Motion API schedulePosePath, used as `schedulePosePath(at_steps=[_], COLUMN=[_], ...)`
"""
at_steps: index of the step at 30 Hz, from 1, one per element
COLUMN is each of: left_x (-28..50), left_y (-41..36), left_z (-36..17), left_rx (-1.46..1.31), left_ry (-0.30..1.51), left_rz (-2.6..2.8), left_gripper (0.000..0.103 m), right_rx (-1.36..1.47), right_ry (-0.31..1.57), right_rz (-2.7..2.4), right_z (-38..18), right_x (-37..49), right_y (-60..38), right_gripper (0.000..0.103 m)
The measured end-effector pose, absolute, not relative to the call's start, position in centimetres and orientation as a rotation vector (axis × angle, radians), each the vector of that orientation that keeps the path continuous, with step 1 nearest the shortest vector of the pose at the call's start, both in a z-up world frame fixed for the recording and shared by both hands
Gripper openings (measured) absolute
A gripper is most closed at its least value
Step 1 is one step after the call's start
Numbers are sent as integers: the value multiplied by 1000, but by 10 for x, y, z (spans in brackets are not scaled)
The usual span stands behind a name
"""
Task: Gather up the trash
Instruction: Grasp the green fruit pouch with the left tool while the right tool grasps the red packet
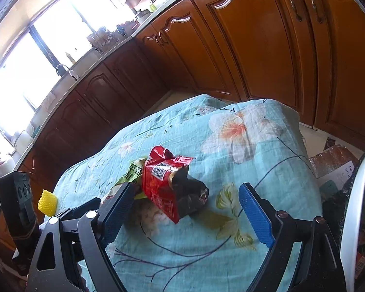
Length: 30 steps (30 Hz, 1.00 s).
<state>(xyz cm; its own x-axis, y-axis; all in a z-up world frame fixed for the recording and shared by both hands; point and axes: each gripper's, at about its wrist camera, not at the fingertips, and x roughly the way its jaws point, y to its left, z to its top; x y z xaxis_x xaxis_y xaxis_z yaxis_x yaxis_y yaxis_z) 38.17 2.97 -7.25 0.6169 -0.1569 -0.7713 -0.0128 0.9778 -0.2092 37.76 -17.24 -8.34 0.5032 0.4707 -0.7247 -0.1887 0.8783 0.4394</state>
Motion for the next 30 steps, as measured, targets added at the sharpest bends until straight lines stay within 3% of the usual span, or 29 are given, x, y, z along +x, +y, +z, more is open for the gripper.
schedulePosePath(at_steps=[2,4,5,7,10,20,23,25,30], left_x=[387,391,392,393,388,348,336,328,315], left_y=[29,28,27,24,21,37,45,48,50], left_z=[-78,-82,-83,-83,-82,-75,-76,-74,-72], left_rx=[-206,-212,-213,-203,-184,-258,-298,-317,-333], left_ry=[905,901,901,894,875,856,847,846,850], left_rz=[-81,-83,-91,-97,-115,-111,-106,-108,-114], left_gripper=[74,71,64,63,57,53,53,53,53], right_rx=[330,329,333,319,316,237,278,277,333], right_ry=[971,981,985,990,970,896,898,895,937], right_rz=[409,404,407,399,394,419,427,409,402], right_z=[-87,-91,-93,-94,-92,-64,-63,-65,-83], right_x=[383,386,387,385,379,355,353,356,382], right_y=[-171,-170,-171,-171,-176,-175,-176,-175,-169], right_gripper=[76,49,43,8,0,2,15,56,58])
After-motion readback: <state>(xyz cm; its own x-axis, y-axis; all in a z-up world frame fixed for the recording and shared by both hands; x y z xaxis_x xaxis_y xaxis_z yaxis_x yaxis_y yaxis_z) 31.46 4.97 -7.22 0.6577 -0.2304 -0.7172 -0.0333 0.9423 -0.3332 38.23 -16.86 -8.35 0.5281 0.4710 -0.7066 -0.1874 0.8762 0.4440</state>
